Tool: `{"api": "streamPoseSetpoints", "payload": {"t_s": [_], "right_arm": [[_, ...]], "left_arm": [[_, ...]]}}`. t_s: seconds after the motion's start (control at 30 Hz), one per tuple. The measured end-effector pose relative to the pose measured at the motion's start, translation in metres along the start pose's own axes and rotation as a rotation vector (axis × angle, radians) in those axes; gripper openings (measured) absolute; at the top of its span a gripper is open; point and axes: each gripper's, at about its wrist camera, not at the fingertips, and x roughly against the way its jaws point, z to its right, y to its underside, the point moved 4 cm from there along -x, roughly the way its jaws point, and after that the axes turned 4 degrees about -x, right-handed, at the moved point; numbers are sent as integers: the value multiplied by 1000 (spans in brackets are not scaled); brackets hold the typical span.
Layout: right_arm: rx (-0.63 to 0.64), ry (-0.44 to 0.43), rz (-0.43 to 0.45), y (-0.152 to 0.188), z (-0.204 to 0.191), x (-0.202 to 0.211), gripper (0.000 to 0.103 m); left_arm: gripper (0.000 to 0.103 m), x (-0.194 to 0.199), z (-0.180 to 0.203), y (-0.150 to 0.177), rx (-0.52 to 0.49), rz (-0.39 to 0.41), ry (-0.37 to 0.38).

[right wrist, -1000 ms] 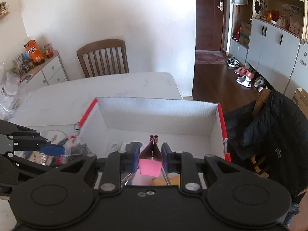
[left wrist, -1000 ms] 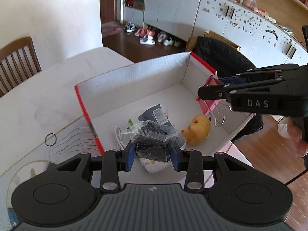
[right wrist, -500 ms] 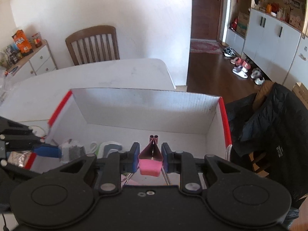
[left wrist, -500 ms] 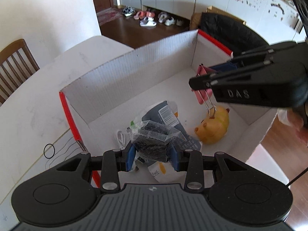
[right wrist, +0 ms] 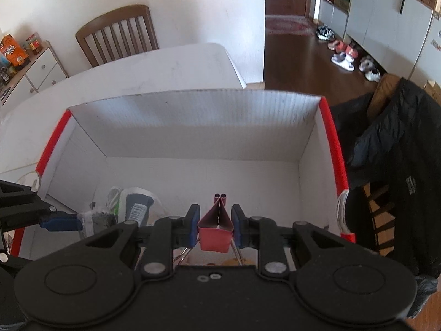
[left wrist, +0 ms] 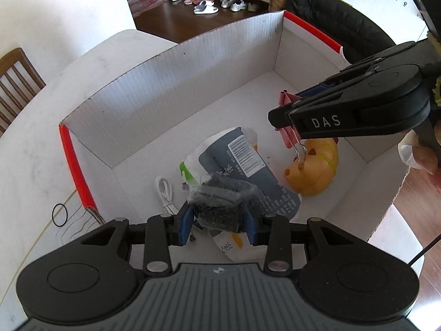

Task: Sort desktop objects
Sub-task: 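Open the left gripper to drop the seed bag while right releases the clip, then move both tools back over the pile of snack bags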

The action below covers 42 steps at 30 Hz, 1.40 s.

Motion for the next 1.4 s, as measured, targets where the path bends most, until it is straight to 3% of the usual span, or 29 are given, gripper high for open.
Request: {"api": "streamPoseSetpoints", "payload": {"t_s": [0.37, 0.53, 0.67, 0.87, 1.1, 1.4], "right_arm": [[-47, -7, -40, -1, 11, -4, 29], [-36, -1, -28, 0, 13, 2, 33], [-15, 2, -6, 3, 13, 13, 43], [16, -27, 13, 11, 11, 33, 46], [52, -86, 71, 24, -1, 66, 65], [91, -149, 142, 39, -20, 102, 79]], "left_arm": [[66, 11, 3, 5, 14, 53, 26], [67, 21, 1, 9, 48, 91, 52], [67, 36, -5, 17, 91, 128, 63], [67, 55, -8, 27, 147, 186, 80], [75, 81, -9, 39, 202, 261, 84], [77, 110, -6, 60, 224, 347, 60]]}}
